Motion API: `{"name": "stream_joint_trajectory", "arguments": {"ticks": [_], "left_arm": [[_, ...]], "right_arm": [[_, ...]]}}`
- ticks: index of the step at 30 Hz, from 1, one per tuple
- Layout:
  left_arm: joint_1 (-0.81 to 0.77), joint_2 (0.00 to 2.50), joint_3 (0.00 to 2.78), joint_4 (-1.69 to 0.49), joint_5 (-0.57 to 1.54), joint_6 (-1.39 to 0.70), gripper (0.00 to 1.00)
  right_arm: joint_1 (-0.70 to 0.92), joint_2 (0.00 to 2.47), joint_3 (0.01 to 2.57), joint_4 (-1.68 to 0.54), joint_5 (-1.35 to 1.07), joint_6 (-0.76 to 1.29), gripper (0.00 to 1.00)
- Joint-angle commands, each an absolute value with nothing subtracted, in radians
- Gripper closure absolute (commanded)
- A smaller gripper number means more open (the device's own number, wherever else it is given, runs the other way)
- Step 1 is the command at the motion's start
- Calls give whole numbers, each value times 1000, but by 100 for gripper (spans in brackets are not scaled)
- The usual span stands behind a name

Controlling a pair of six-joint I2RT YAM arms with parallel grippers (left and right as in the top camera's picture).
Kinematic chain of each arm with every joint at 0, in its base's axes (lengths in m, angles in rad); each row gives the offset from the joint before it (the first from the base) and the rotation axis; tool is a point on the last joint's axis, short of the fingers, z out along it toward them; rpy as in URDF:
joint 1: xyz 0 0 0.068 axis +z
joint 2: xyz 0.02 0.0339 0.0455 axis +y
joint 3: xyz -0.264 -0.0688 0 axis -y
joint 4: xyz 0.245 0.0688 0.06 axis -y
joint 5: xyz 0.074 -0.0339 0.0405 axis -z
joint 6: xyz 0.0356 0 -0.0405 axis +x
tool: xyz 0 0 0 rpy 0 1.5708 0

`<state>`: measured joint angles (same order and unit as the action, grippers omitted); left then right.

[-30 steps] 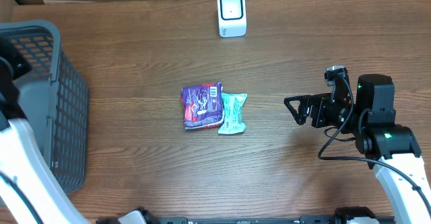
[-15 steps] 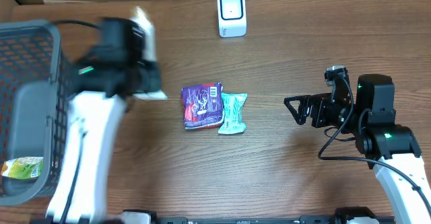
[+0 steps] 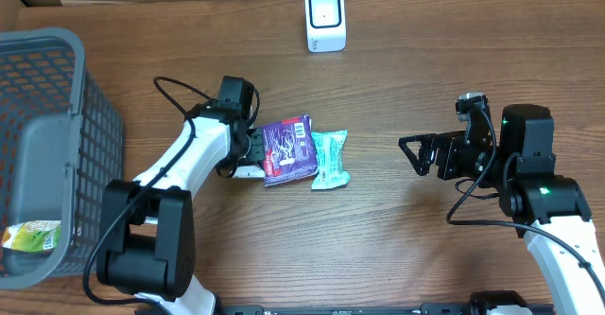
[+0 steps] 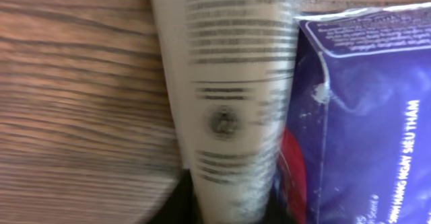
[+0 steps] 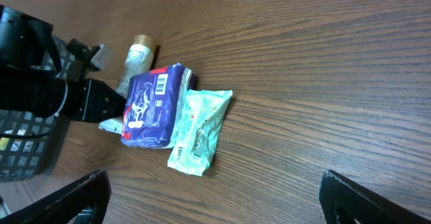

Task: Scan the item barcode
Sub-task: 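Carry the white tube out and set it left of the purple pack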

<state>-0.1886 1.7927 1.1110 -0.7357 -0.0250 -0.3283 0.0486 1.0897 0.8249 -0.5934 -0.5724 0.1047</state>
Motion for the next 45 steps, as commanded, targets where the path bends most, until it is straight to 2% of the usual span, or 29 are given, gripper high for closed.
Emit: {"name": "stream_joint_trajectory", "arguments": {"ticks": [1,3,9,11,12,13,14,20,23,31,36,40,45], "left_arm": [[-199,1816,1110,-733,18,-336,53],[-202,1810,1129,-749,39,-336,38],[-201,1732,1296,-911,44,-336,27],[-195,1685,1380,-978,41,-332,19],[-191,1658,1428,-1012,41,-326,12],[-186,1632,1470,-1042,38,-321,2],[-179,1603,1518,-1078,28,-321,0],[-59,1441,1717,-1252,-37,-321,1],[75,1362,1737,-1300,-41,-322,1],[628,1282,1737,-1364,12,-336,0],[909,1300,1736,-1364,173,-321,0],[1012,1339,1736,-1351,230,-322,0],[1044,1452,1736,-1351,181,-327,0]], "right_arm": [[56,1090,858,-589,-578,103,0],[56,1090,858,-588,-578,103,0],[56,1090,858,-588,-578,103,0],[56,1090,858,-588,-578,103,0],[56,1090,858,-588,-578,103,0],[56,1090,858,-588,-578,103,0],[56,1090,858,-588,-578,103,0],[56,1090,858,-588,-578,103,0],[56,1090,858,-588,-578,103,0],[56,1090,858,-588,-579,104,0],[56,1090,858,-589,-579,104,0],[56,1090,858,-590,-580,104,0],[56,1090,858,-603,-582,104,0]]}}
